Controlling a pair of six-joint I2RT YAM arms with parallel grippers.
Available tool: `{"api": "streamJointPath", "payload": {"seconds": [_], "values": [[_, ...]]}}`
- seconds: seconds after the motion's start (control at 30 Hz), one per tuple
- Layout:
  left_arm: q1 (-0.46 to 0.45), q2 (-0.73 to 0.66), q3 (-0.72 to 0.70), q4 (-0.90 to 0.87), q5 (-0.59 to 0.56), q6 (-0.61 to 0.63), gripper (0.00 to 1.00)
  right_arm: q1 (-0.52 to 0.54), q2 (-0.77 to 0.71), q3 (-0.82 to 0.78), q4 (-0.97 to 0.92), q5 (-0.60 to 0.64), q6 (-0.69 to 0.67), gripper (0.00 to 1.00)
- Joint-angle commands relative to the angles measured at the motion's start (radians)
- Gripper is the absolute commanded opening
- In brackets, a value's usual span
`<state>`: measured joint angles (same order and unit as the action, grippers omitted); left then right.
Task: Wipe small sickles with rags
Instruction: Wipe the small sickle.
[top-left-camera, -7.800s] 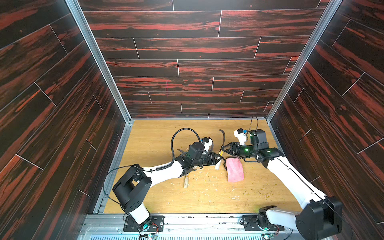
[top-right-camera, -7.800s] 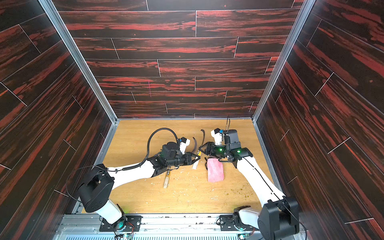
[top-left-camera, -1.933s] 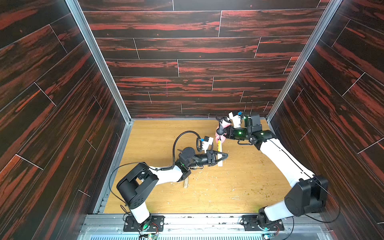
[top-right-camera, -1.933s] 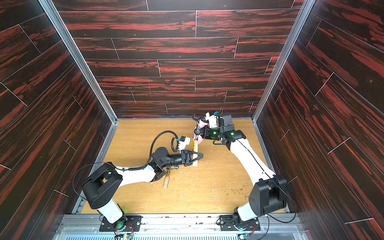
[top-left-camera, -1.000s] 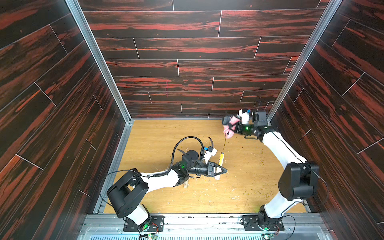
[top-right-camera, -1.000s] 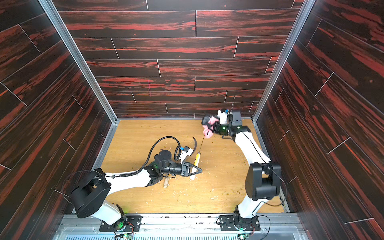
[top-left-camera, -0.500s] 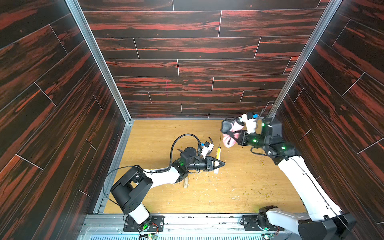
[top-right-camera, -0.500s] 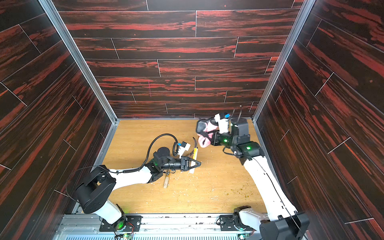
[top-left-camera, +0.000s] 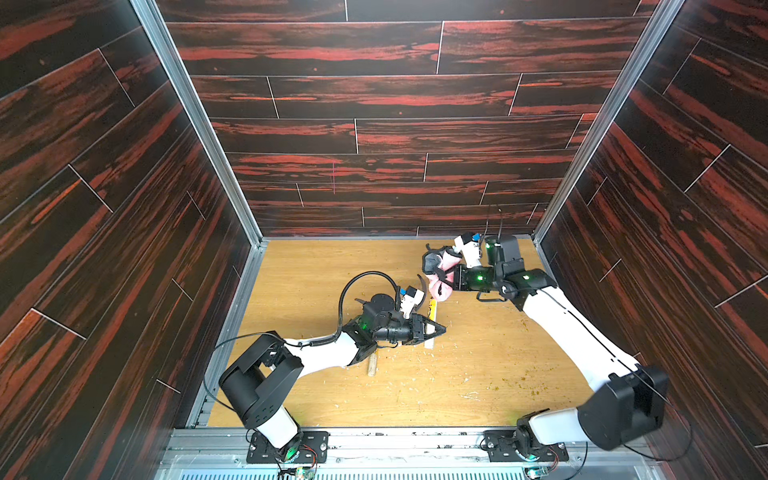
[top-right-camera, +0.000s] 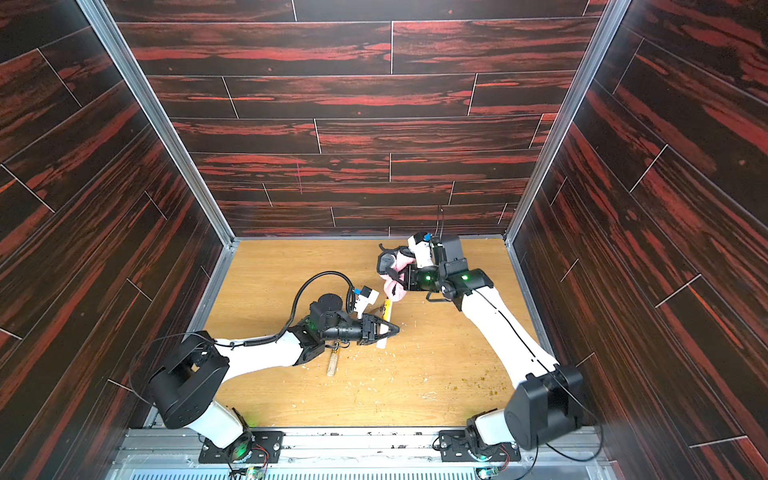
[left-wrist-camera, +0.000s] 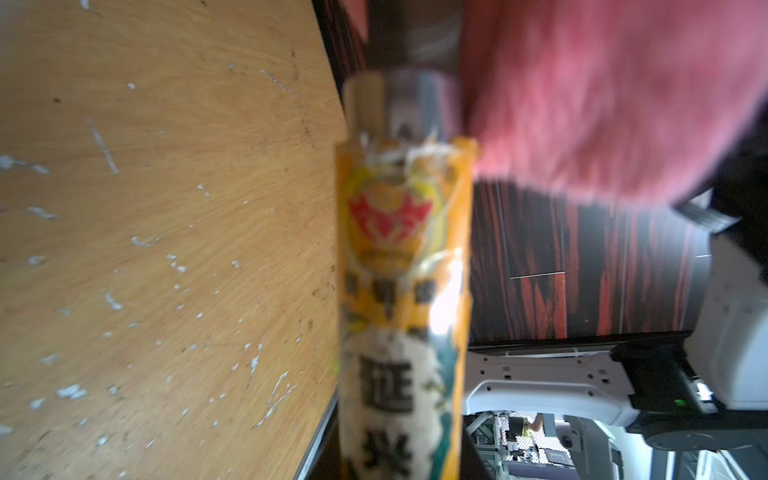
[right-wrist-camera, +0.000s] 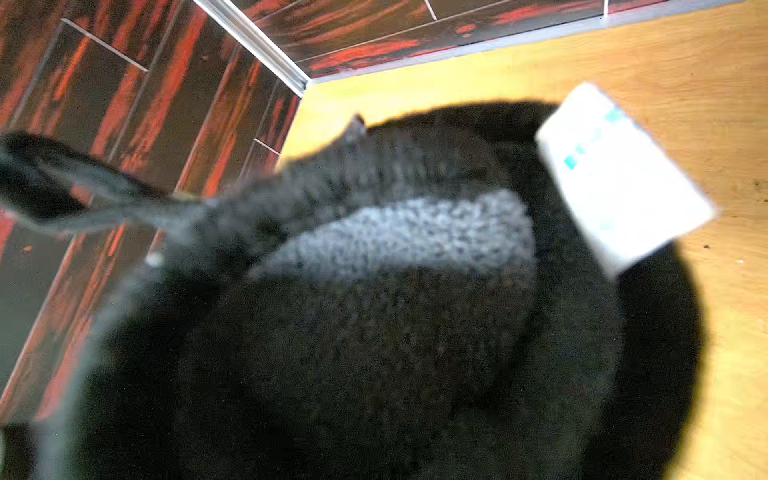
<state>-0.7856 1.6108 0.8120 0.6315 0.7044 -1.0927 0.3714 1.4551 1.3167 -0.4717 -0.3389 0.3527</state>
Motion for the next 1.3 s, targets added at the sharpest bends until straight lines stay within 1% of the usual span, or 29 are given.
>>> {"api": "streamJointPath", "payload": {"seconds": [0.0, 0.33, 0.4, 0.53, 0.7, 0.87, 1.0, 1.13, 1.2, 1.27], "values": [[-0.026, -0.091, 0.049, -0.014, 0.049, 0.124, 0.00, 0.002, 0.076, 0.057, -0.007, 0.035, -0.031, 0.00], [-0.044, -0.149, 0.037, -0.136, 0.077, 0.205, 0.00, -0.027, 0.245, 0.194, -0.029, 0.000, -0.070, 0.00], [-0.047, -0.159, 0.034, -0.152, 0.079, 0.222, 0.00, -0.029, 0.274, 0.214, -0.030, -0.039, -0.076, 0.00], [-0.049, -0.188, 0.023, -0.180, 0.084, 0.252, 0.00, -0.030, 0.327, 0.248, -0.030, -0.065, -0.083, 0.00], [-0.049, -0.216, 0.022, -0.193, 0.082, 0.273, 0.00, -0.038, 0.376, 0.256, -0.022, -0.080, -0.083, 0.00], [-0.049, -0.235, 0.015, -0.193, 0.057, 0.277, 0.00, -0.082, 0.400, 0.210, 0.031, -0.110, -0.049, 0.00], [-0.047, -0.248, -0.003, -0.169, 0.029, 0.264, 0.00, -0.129, 0.400, 0.164, 0.065, -0.128, -0.021, 0.00], [-0.045, -0.248, -0.030, -0.089, -0.005, 0.220, 0.00, -0.169, 0.385, 0.124, 0.068, -0.102, -0.008, 0.00], [-0.043, -0.243, -0.059, -0.020, -0.042, 0.178, 0.00, -0.195, 0.358, 0.092, 0.065, -0.077, 0.001, 0.00], [-0.036, -0.232, -0.094, 0.073, -0.072, 0.117, 0.00, -0.208, 0.297, 0.047, 0.070, -0.063, -0.003, 0.00]]}}
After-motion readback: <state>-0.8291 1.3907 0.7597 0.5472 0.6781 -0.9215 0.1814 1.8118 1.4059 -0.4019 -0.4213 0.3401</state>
